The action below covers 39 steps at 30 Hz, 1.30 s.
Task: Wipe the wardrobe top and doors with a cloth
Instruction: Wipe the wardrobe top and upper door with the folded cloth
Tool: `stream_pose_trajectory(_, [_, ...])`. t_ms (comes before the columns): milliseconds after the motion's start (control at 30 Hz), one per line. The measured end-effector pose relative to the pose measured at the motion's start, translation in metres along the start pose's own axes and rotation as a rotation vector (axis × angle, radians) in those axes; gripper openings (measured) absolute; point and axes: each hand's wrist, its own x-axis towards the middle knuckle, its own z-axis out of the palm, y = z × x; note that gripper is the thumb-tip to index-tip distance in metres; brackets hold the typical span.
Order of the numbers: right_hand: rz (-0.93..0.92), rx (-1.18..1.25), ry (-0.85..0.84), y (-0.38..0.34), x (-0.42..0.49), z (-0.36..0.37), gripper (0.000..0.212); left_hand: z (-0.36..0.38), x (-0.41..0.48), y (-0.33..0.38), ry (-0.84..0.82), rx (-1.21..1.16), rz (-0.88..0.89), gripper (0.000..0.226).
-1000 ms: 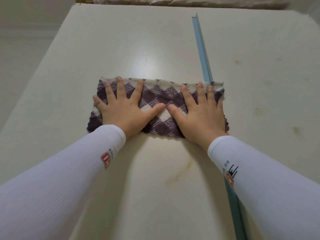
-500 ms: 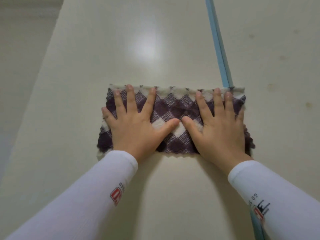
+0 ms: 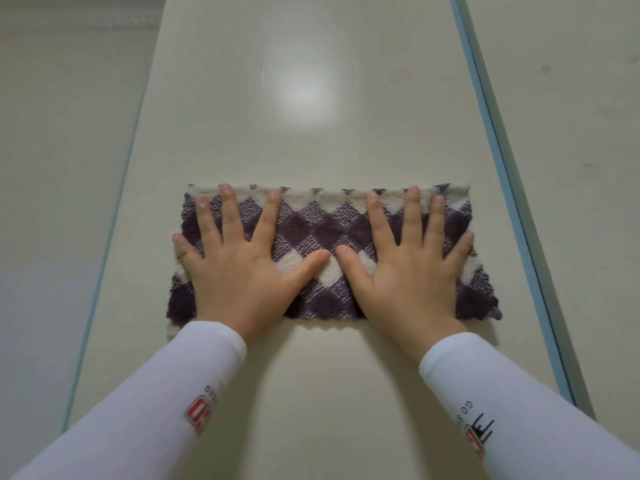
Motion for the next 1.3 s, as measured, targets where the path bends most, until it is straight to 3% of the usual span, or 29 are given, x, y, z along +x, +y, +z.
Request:
stream_pose_trajectory(300, [-0.125, 0.043, 0.037, -0.084, -0.018, 0.018, 0.072, -0.016, -0.019, -0.084, -0.005, 0.025, -0.110, 0.096])
stream_pose_trajectory(600, [-0.156, 0.006, 0.031, -0.096, -0.054, 0.020, 0.066, -0.018, -0.049, -0.100, -0.055, 0.038, -0.115, 0.092])
stream_pose_trajectory(900, [-0.185, 0.029, 0.000, -0.068, -0.056, 0.014, 0.068, -0.015, -0.060, -0.078, -0.090, 0.036, -0.130, 0.092])
stream_pose_trajectory(1300, [-0.022, -0.023, -0.038, 0.057, -0.039, -0.001, 0.070, 0.010, -0.046, 0.044, -0.048, -0.021, 0.027, 0.093])
